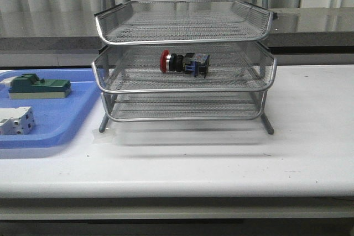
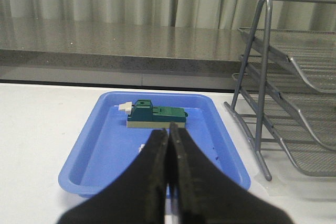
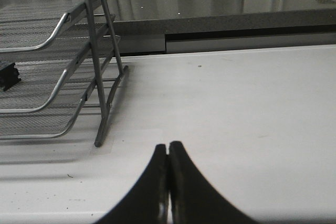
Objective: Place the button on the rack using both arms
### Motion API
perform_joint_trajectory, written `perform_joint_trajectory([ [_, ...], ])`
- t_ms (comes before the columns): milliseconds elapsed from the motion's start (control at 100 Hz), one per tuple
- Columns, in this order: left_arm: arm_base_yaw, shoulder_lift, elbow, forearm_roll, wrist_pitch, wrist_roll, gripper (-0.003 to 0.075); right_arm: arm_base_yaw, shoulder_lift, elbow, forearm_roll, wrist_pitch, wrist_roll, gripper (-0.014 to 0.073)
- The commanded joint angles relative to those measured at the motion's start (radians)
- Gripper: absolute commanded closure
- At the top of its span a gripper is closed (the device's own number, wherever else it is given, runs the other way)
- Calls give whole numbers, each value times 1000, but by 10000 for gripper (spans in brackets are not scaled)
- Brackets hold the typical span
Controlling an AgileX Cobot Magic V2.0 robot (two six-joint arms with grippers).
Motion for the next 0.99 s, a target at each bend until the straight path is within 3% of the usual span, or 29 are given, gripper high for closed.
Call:
perform_joint_trajectory([
  [0, -7, -22, 48, 19, -100, -22, 740, -6, -22, -13, -2, -82, -7, 654],
  [980, -7, -22, 48, 69, -112, -40, 740, -6, -22, -13, -2, -82, -7, 654],
])
